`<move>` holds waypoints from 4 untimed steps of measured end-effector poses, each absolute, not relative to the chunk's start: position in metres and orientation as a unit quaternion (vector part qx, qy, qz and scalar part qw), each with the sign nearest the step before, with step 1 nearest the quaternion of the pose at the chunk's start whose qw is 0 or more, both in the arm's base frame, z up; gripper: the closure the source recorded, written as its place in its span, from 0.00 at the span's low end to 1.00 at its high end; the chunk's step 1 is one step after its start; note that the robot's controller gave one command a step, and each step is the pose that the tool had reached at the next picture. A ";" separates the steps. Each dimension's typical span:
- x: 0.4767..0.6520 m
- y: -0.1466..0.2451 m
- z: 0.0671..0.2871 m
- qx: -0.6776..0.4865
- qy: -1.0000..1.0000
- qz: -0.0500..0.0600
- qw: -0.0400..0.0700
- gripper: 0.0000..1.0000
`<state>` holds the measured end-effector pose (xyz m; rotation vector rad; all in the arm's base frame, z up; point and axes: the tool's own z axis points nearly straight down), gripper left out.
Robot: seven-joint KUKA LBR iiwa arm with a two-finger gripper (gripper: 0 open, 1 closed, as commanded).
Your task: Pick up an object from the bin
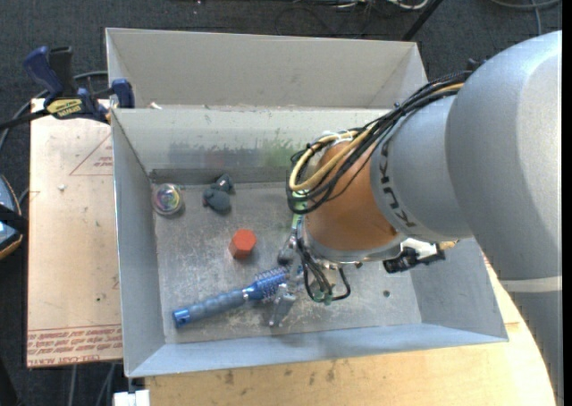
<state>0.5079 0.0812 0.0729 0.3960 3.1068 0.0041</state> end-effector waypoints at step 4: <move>0.511 0.083 0.086 0.125 0.992 0.000 0.000 1.00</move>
Offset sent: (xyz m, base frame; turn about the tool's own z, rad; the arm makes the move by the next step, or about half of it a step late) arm 0.0000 0.0000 0.0000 0.0000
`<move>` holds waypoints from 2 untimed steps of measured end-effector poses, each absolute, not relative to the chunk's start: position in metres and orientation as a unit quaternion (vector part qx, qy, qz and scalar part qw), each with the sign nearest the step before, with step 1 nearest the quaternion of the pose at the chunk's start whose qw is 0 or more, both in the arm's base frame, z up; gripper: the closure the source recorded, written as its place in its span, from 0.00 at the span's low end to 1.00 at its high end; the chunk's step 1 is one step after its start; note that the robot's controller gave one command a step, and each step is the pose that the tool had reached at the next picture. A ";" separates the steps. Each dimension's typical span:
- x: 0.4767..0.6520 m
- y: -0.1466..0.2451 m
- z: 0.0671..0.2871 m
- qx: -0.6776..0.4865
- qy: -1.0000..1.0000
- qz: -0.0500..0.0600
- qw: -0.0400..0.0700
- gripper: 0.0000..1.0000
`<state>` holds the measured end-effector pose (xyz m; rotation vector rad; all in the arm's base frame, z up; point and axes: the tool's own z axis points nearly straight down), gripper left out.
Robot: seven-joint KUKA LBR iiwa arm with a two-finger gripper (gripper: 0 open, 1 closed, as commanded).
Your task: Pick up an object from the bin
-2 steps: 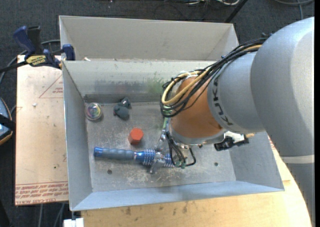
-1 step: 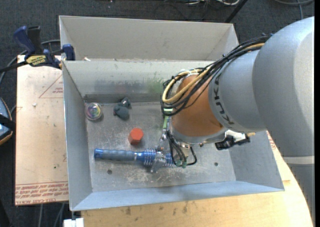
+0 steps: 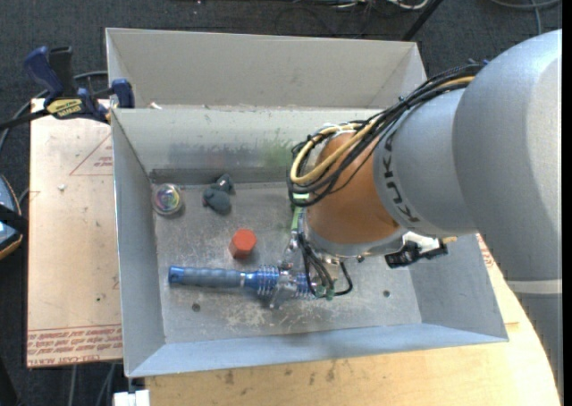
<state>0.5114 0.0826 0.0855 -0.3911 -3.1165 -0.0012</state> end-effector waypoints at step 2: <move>0.512 0.083 0.171 -0.123 -0.992 -0.001 -0.003 1.00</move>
Offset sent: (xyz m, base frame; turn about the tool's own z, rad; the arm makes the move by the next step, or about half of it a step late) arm 0.0000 0.0000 0.0097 0.0000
